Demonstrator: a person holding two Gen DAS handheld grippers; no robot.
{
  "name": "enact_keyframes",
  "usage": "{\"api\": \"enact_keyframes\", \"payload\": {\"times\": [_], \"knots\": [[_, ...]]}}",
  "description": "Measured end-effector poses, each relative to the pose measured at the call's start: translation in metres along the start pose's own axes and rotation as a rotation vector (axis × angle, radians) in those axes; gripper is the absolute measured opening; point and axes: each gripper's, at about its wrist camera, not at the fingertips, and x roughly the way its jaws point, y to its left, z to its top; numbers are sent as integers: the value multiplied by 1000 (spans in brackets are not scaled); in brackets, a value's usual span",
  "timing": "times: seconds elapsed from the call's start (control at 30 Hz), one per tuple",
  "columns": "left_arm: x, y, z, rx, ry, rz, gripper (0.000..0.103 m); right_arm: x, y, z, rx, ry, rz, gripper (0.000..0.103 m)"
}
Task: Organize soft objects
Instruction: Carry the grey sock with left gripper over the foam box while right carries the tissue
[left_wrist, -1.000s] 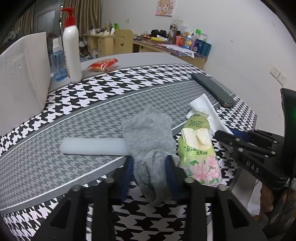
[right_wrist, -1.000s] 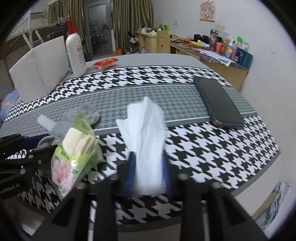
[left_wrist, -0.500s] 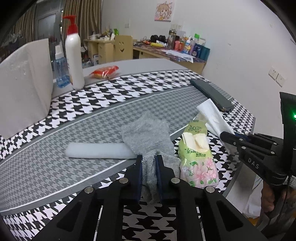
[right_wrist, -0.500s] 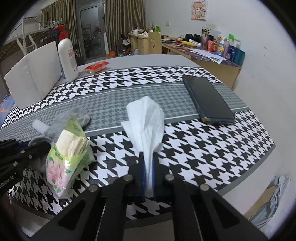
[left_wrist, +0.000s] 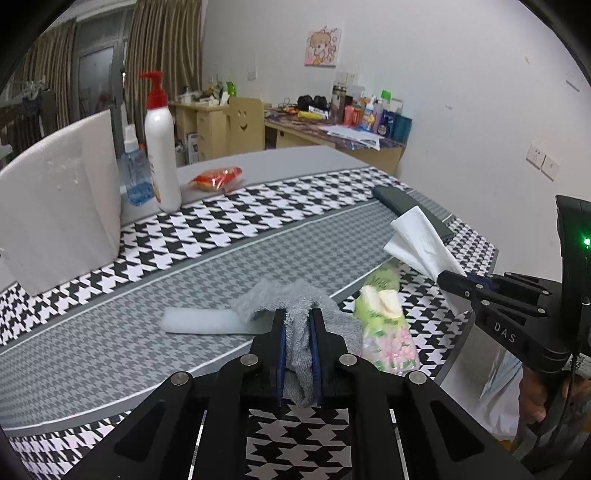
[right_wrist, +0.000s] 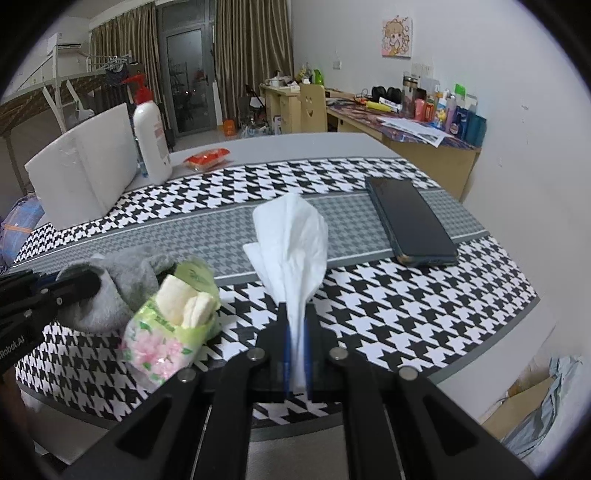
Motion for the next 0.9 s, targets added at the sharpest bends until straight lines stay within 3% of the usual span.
{"api": "enact_keyframes", "payload": {"times": [0.9], "knots": [[-48,24,25,-26,-140,58,12,-24,27,16,-47,-90,53,8]]}}
